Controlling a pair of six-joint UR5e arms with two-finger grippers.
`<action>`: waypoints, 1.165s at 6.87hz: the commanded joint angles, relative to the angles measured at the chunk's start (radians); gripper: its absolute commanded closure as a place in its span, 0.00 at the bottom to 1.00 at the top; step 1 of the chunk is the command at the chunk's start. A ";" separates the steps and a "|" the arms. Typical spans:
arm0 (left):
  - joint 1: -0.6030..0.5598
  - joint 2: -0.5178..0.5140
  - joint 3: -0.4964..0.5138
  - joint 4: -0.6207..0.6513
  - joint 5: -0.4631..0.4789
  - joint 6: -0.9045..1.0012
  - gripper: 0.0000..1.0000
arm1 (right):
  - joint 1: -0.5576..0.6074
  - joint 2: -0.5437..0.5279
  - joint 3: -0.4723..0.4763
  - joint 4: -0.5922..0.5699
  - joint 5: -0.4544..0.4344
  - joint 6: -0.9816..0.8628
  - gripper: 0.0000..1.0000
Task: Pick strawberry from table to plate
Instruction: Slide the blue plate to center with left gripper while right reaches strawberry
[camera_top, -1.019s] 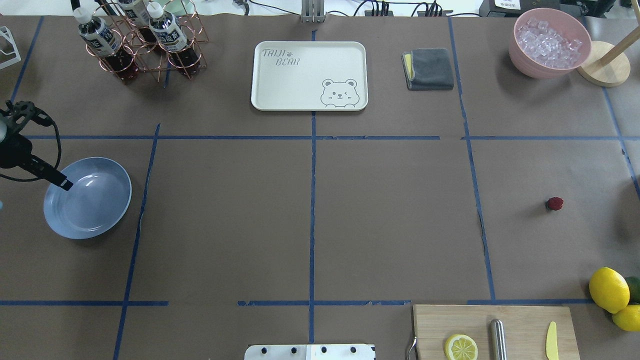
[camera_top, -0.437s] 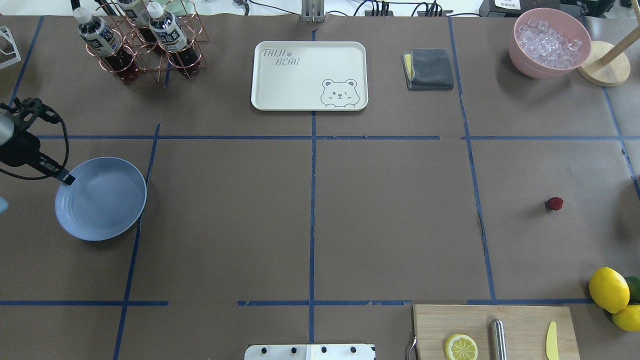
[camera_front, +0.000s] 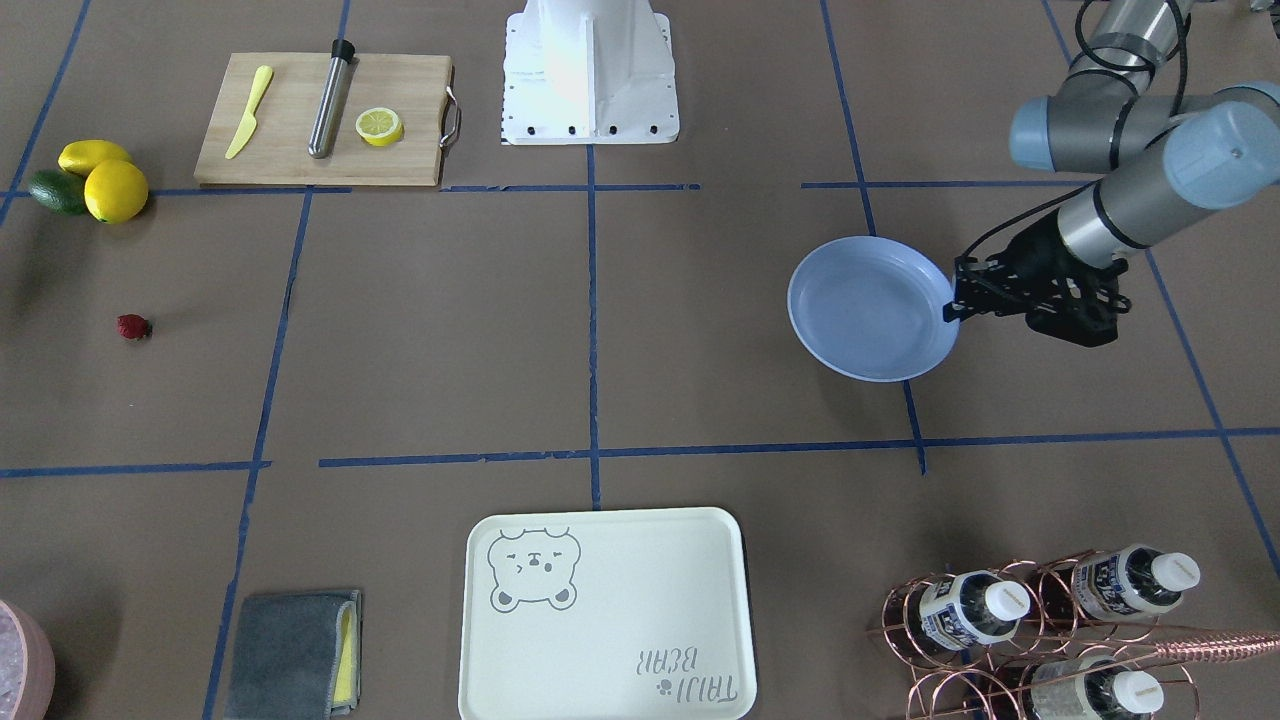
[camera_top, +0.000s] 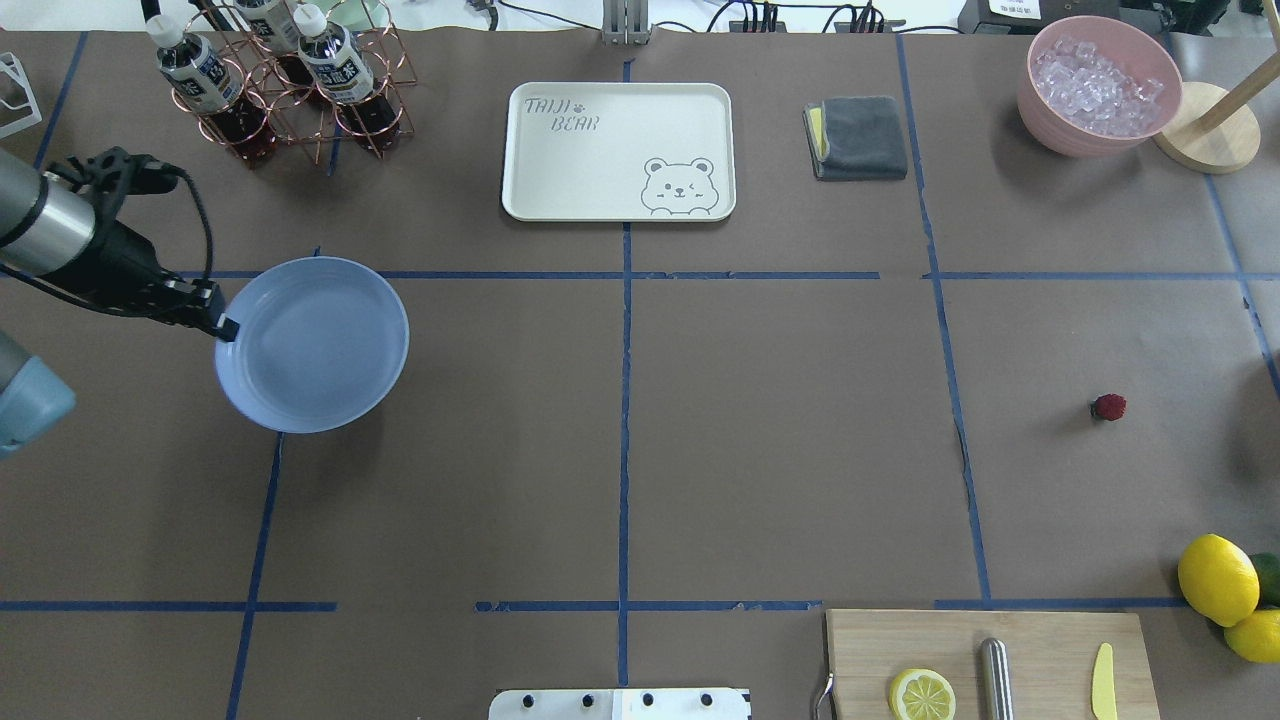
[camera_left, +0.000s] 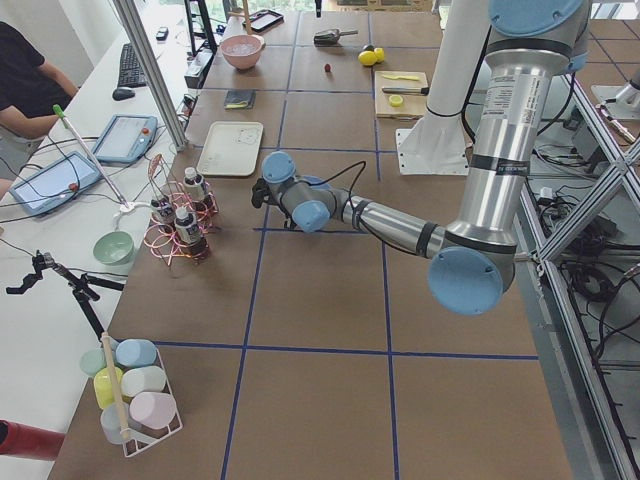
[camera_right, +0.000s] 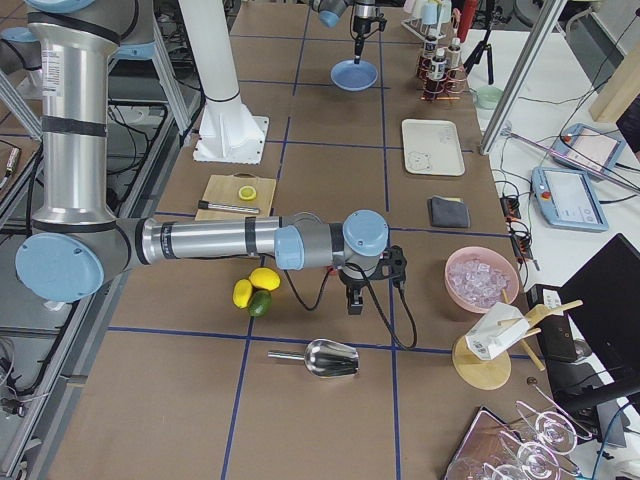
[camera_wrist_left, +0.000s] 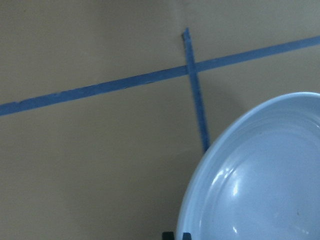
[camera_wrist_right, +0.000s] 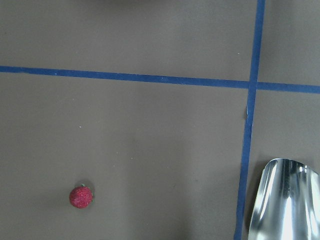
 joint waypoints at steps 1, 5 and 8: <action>0.252 -0.225 0.029 0.002 0.140 -0.384 1.00 | -0.021 0.001 0.013 0.011 0.013 0.001 0.00; 0.378 -0.364 0.161 -0.005 0.301 -0.477 1.00 | -0.050 -0.039 0.011 0.173 0.018 0.002 0.00; 0.393 -0.359 0.164 -0.005 0.331 -0.474 1.00 | -0.056 -0.039 0.017 0.178 0.050 0.022 0.00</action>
